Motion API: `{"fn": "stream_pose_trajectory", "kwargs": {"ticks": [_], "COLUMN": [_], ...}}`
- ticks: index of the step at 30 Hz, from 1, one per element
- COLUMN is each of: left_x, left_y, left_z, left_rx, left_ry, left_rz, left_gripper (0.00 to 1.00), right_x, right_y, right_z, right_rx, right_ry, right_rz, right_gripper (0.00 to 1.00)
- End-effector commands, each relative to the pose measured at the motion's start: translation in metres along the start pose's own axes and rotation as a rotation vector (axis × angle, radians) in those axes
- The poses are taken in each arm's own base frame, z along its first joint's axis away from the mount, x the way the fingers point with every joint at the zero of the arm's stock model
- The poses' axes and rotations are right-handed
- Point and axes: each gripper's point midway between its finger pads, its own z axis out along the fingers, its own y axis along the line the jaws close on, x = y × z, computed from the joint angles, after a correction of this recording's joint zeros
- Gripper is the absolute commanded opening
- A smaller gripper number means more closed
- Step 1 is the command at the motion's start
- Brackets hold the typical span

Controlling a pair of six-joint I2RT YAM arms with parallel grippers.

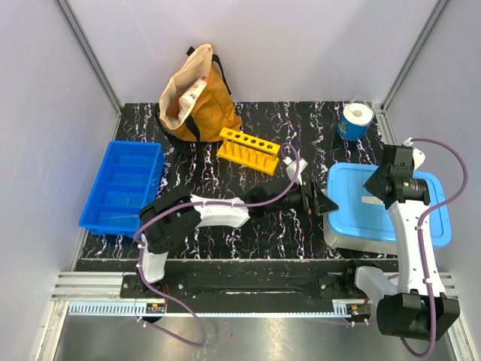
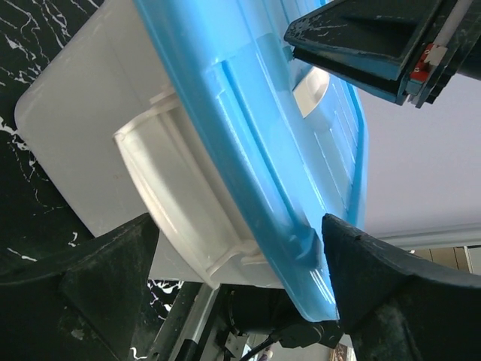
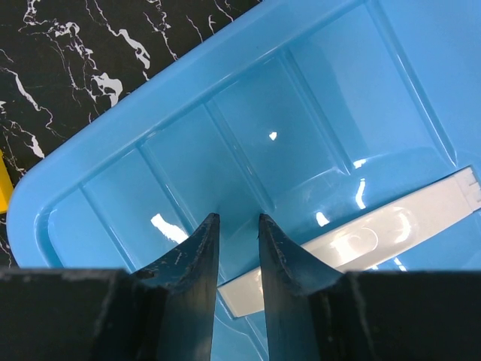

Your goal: Organize the chemistry lab equipment

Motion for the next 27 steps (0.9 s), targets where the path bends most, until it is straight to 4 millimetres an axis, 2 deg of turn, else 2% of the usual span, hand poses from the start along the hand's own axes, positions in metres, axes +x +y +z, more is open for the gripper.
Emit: {"fn": "stream_pose_trajectory", "kwargs": {"ticks": [1,6,8,16,22,27], "left_x": [-0.021,-0.022,-0.023,-0.024,-0.029,-0.034], "left_y": [-0.033,-0.028,-0.023,-0.015,-0.007,-0.005], "left_z": [0.007,0.008,0.008,0.012,0.013,0.012], "left_rx": [0.09,0.032,-0.013,-0.191,-0.31,-0.37], "left_ry": [-0.044,-0.038,-0.032,0.006,0.016,0.017], "left_rz": [0.038,0.095,0.125,0.319,0.42,0.487], "left_gripper": [0.89,0.75,0.72,0.7,0.72,0.67], "right_x": [0.018,0.018,0.017,0.024,0.027,0.03], "right_y": [0.004,0.009,0.009,0.011,0.013,0.013], "right_z": [0.007,0.007,0.006,0.01,0.012,0.014], "right_rx": [-0.031,-0.057,-0.058,-0.07,-0.082,-0.087], "right_ry": [0.067,0.074,0.071,0.094,0.098,0.108], "right_rz": [-0.009,-0.018,-0.019,-0.018,-0.019,-0.018], "right_gripper": [0.33,0.33,0.33,0.33,0.33,0.33]}}
